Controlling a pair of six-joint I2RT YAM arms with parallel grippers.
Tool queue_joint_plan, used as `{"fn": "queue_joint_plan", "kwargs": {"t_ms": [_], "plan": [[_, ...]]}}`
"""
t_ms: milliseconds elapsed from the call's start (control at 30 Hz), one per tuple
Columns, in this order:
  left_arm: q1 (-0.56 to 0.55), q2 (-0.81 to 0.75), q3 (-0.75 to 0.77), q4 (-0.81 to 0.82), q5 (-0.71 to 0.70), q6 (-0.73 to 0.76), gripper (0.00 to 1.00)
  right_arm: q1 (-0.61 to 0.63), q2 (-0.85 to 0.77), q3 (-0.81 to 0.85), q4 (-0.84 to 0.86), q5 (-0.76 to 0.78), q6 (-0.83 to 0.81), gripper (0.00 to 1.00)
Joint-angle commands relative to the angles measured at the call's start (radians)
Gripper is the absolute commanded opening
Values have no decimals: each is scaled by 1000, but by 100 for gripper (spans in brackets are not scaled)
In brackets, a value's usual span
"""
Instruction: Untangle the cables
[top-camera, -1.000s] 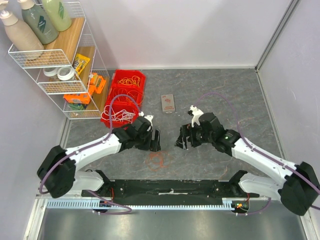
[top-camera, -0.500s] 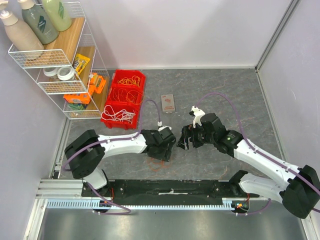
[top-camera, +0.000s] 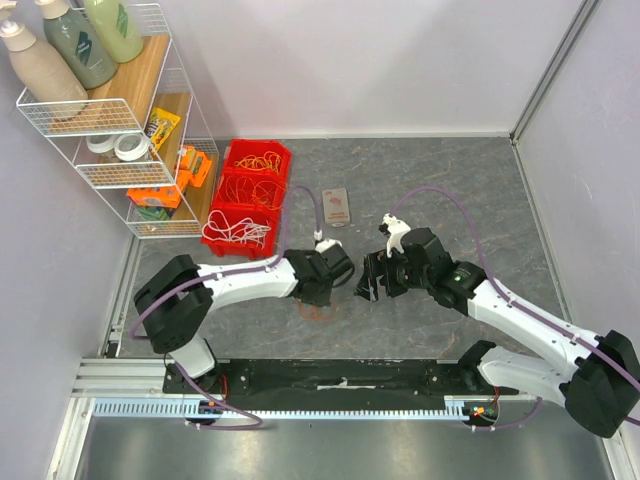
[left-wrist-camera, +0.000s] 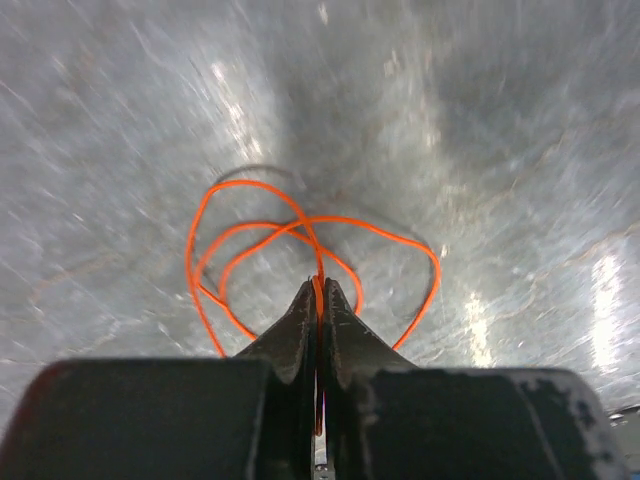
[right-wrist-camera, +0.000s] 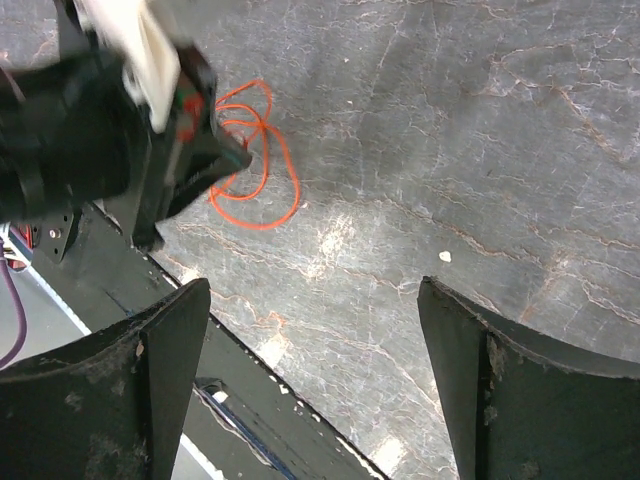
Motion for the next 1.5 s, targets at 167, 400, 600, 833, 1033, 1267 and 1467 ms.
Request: {"fn": "queue_joint_plan", "kwargs": {"t_ms": [167, 400, 600, 833, 1033, 1267, 1467], "plan": [[299, -112, 263, 56, 31, 205, 2, -7, -39, -4, -2, 10, -20, 92], [538, -29, 462, 128, -23, 243, 2, -12, -22, 7, -12, 9, -30, 92], [695, 89, 636, 114, 19, 238, 2, -16, -16, 6, -15, 10, -39, 93], [778, 175, 676, 111, -1, 271, 2, -24, -2, 12, -16, 10, -53, 93], [812, 284, 740, 56, -29, 281, 2, -27, 17, 29, -18, -2, -49, 93], [812, 113, 638, 82, 104, 222, 55, -27, -19, 27, -30, 15, -29, 93], [805, -195, 471, 258, 562, 142, 73, -27, -104, 65, -94, 150, -23, 92]]}}
